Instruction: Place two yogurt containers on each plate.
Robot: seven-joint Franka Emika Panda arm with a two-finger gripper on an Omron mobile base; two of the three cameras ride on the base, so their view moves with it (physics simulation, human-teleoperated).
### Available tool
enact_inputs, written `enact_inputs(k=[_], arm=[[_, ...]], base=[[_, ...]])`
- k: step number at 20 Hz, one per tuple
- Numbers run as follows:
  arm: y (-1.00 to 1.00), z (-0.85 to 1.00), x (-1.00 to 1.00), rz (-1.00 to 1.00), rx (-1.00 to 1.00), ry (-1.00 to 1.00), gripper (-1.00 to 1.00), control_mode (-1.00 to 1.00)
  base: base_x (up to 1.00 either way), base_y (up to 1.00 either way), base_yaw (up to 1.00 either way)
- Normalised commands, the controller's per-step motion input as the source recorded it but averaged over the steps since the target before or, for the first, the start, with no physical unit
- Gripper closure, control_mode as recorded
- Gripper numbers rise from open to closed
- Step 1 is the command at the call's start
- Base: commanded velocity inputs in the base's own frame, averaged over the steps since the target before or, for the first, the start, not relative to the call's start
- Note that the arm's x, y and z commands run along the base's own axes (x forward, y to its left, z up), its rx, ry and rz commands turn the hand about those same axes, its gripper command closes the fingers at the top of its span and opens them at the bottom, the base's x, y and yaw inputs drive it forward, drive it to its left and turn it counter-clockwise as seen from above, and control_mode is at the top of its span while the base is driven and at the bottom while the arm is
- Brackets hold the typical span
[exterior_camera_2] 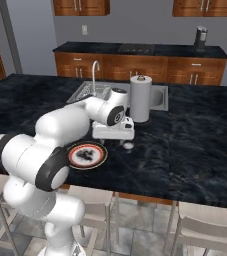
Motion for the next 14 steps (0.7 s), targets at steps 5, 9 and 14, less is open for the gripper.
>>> enact_inputs(k=[5,9,14], arm=[[-0.17,-0.20,0.75,0.00,0.00,0.03,-1.00,-1.00],[-0.44,-0.22,0.54,0.00,-0.02,0.01,-1.00,-1.00],[-0.46,-0.28,0.46,0.00,0.00,0.00,-1.00,-1.00]], base=[[0.00,0.00,0.00],[0.00,0.00,0.00],[0.00,0.00,0.00]])
